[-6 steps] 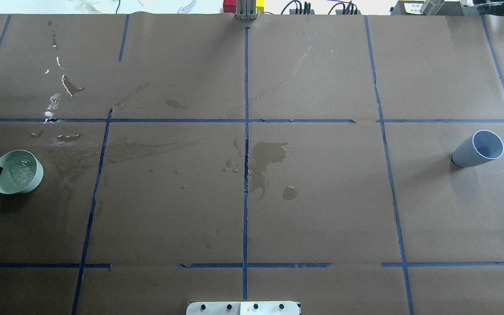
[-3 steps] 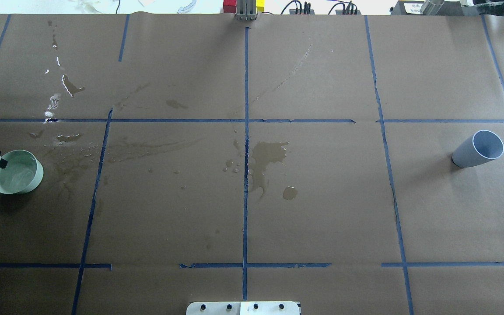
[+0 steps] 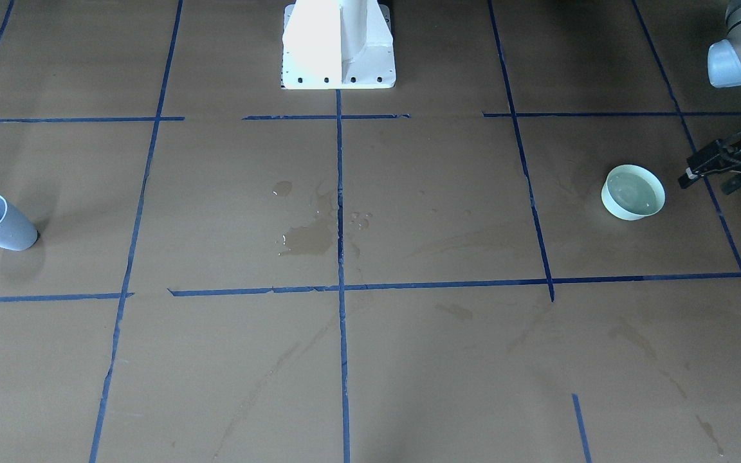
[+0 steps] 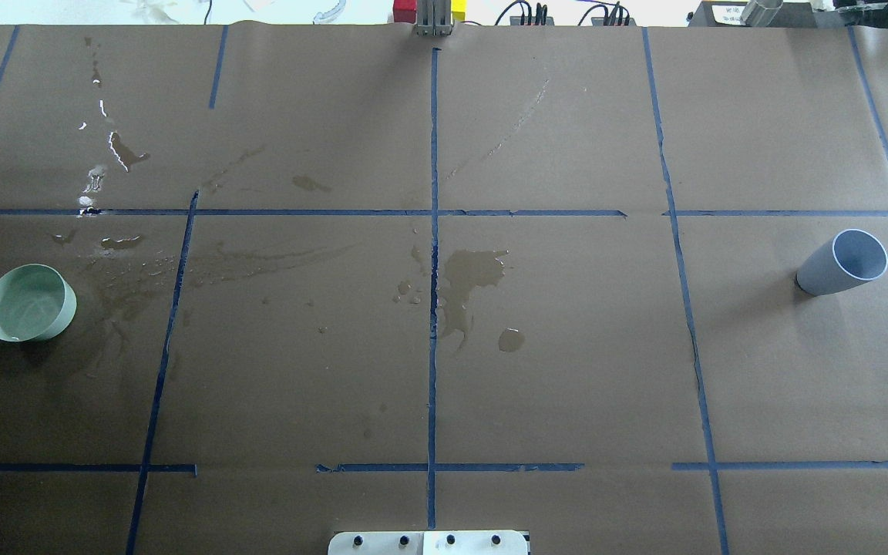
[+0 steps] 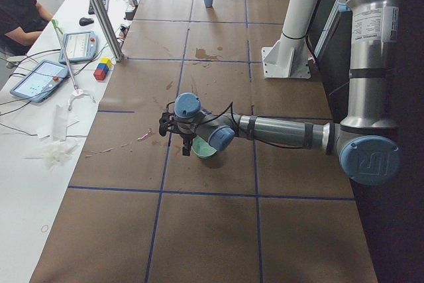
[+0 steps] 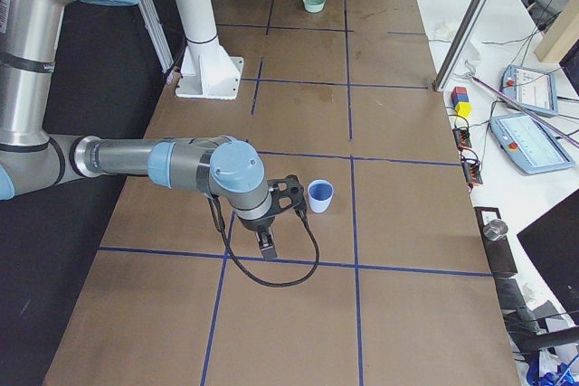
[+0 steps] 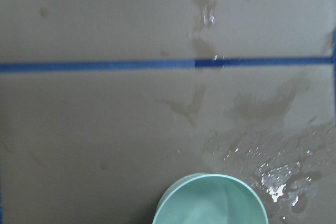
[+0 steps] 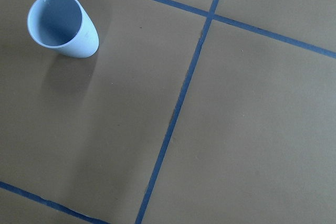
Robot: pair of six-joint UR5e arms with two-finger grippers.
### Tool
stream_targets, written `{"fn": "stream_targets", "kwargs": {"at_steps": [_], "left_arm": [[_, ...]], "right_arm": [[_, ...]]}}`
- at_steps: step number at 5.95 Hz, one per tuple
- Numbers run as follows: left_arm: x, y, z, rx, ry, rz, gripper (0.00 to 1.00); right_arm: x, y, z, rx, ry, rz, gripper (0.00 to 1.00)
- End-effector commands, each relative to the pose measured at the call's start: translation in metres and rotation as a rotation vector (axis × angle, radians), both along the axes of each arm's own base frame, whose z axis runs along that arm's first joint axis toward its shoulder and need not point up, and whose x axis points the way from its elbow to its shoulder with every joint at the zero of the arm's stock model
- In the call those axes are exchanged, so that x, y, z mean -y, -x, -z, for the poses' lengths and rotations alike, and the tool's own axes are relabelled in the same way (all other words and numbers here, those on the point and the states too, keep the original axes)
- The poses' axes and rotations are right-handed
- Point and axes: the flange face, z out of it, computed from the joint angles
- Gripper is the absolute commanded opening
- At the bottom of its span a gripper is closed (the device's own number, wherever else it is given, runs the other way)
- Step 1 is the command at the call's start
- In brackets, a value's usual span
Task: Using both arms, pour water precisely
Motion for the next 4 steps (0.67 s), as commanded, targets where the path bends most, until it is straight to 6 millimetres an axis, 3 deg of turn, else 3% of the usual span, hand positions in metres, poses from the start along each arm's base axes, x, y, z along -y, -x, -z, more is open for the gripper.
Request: {"fn": "stream_targets", "kwargs": {"at_steps": [1,2,3,4], "left_arm": [[-0.01,0.047,-0.008,0.059,-0.073,-0.003,1.0],[-0.012,0.087,-0.002,0.115,-0.094,-0.046,1.0],[-0.021,0.133,0.002,0.156,-0.092,-0.085,1.0],[-0.029,0.158,-0.008,0.19,-0.11,-0.131,1.0]], "right_arm": [[0.003,0.001,-0.009,0.004,0.018,0.003,1.0],[0.021,0.008,0.0,-0.013,-0.001,0.032,1.0],[0.022,0.01,0.0,-0.014,0.0,0.039,1.0],[0.024,0.015,-0.001,-0.028,0.001,0.056,1.0]]}}
